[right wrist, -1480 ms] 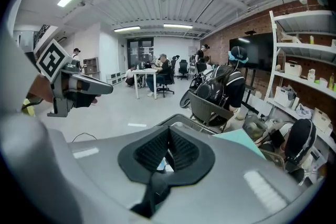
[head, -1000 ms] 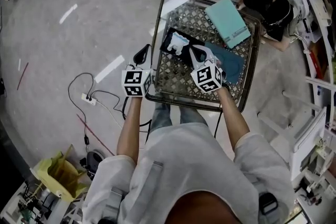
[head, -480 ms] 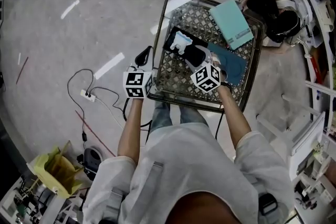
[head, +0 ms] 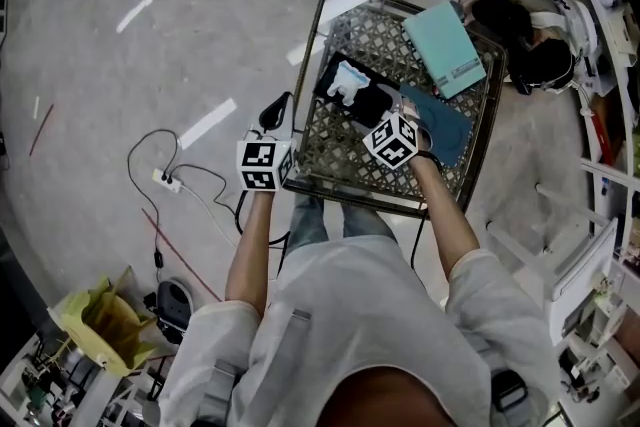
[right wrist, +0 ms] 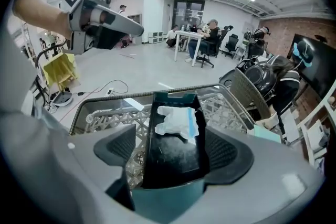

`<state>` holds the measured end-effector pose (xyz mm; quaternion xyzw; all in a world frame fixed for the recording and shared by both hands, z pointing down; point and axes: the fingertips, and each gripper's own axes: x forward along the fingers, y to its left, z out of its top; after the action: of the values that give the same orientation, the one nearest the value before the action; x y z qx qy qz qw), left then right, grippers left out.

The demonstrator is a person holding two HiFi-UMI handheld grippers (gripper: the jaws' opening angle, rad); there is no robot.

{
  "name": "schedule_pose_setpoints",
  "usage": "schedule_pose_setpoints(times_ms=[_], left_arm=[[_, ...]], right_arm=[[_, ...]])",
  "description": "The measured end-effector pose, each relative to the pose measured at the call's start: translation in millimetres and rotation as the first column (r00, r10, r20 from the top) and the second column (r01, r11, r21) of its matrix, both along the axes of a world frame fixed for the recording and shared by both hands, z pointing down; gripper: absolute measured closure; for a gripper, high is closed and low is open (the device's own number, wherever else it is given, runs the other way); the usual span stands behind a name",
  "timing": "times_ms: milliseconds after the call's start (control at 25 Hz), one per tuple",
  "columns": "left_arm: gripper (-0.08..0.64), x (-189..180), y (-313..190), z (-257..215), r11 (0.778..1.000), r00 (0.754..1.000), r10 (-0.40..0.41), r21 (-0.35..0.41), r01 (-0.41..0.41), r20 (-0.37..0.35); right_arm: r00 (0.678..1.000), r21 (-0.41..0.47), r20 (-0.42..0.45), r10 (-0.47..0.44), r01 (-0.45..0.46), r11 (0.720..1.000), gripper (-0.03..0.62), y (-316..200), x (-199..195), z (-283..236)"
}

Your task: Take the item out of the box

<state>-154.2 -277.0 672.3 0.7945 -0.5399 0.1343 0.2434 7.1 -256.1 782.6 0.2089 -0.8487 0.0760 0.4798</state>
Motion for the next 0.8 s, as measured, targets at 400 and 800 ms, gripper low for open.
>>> schedule_pose_setpoints(times_ms=[400, 800], left_arm=[[0.557, -7.6, 4.7, 5.7, 1.000, 1.000, -0.019, -0.008, 0.019, -0.010], [0.557, -13.8, 7.2, 12.1, 0.999, 0.999, -0.034, -0.025, 0.033, -0.019]], right_arm=[[0.999, -0.045, -0.007, 0.047, -0.048, 0.998, 0.209, -31.8, -18.1, 16.5], [0.994, -0.123, -0.105, 0.012, -0.025, 0.992, 0.227, -43.2, -33.8, 51.7]])
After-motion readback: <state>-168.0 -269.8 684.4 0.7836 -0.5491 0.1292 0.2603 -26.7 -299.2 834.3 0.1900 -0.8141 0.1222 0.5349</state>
